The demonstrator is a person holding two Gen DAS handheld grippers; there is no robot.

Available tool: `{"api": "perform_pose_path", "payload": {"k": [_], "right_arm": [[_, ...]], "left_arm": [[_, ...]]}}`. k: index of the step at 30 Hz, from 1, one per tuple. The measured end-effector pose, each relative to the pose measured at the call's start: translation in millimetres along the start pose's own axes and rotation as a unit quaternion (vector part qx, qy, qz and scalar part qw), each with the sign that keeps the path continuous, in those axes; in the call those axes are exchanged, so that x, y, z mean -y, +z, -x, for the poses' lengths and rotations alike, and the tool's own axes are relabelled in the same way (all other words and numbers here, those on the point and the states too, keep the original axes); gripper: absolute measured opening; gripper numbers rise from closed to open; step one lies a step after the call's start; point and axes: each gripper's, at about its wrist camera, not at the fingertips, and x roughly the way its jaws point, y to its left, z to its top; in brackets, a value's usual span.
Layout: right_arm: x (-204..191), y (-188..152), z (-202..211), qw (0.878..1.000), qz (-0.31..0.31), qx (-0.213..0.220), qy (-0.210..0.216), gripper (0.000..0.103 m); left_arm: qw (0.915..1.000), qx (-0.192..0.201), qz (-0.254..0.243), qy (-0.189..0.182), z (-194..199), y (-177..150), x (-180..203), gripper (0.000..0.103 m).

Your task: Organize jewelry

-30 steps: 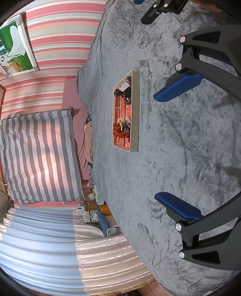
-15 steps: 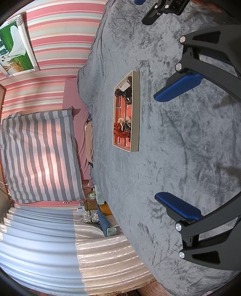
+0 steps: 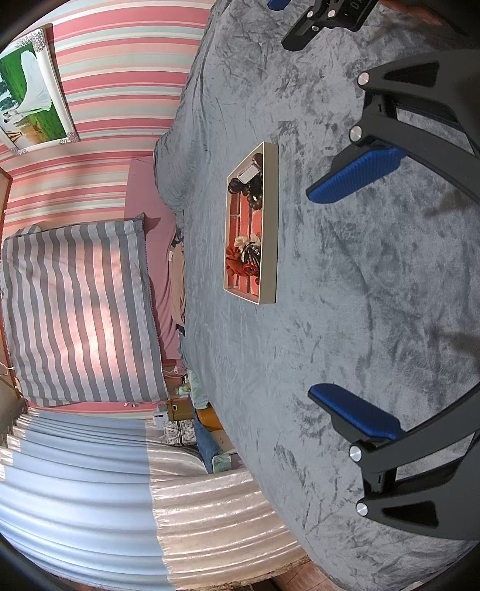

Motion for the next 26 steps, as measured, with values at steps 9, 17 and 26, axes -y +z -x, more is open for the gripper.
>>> {"api": "perform_pose_path", "payload": {"k": [9, 17, 26], "right_arm": [[0.2, -0.2, -0.2, 1.000, 0.000, -0.001, 0.000, 0.099], [0.5, -0.4, -0.1, 1.000, 0.000, -0.001, 0.001, 0.099], [0.9, -0.8, 0.0, 1.000, 0.000, -0.001, 0.001, 0.099]], "left_arm": [[1.0000, 0.001, 0.000, -0.001, 0.2, 1.1, 0.3, 0.096], [1.0000, 0.002, 0.001, -0.001, 0.2, 1.8, 0.9, 0.096], [1.0000, -0.001, 0.004, -0.001, 1.0, 4.1, 3.5, 0.096]]}}
